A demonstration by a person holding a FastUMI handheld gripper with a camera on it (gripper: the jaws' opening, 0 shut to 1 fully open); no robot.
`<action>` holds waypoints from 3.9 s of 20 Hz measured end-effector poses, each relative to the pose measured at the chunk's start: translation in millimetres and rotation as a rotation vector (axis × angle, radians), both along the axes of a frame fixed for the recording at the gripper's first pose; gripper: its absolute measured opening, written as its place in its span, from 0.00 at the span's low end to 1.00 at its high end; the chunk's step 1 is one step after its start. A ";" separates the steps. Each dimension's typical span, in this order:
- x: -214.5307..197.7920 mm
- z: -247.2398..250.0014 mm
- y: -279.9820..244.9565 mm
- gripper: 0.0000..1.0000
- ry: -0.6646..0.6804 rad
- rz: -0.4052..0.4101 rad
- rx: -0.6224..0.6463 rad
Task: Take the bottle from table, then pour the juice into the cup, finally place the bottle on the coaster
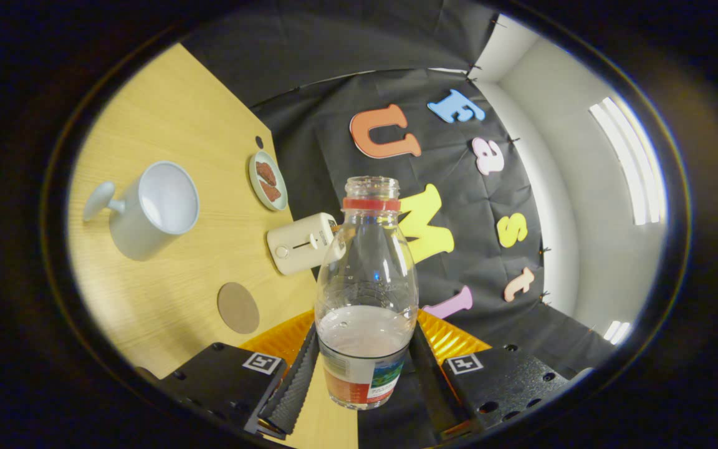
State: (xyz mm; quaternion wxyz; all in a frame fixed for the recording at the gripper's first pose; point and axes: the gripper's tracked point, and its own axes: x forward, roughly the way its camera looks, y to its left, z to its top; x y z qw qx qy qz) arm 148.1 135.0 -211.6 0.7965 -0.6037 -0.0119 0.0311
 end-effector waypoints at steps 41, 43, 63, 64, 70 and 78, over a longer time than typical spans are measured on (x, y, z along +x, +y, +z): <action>1.0 -8.8 23.1 0.81 -0.086 0.023 -0.518; -0.2 -7.4 22.8 0.81 -0.089 0.023 -0.528; 4.2 -0.5 21.2 0.81 -0.111 0.015 -0.594; 3.9 0.2 21.1 0.81 -0.117 0.015 -0.599; 3.5 0.3 23.6 0.81 -0.126 0.022 -0.630; -1.3 3.2 32.4 0.81 -0.149 0.047 -0.681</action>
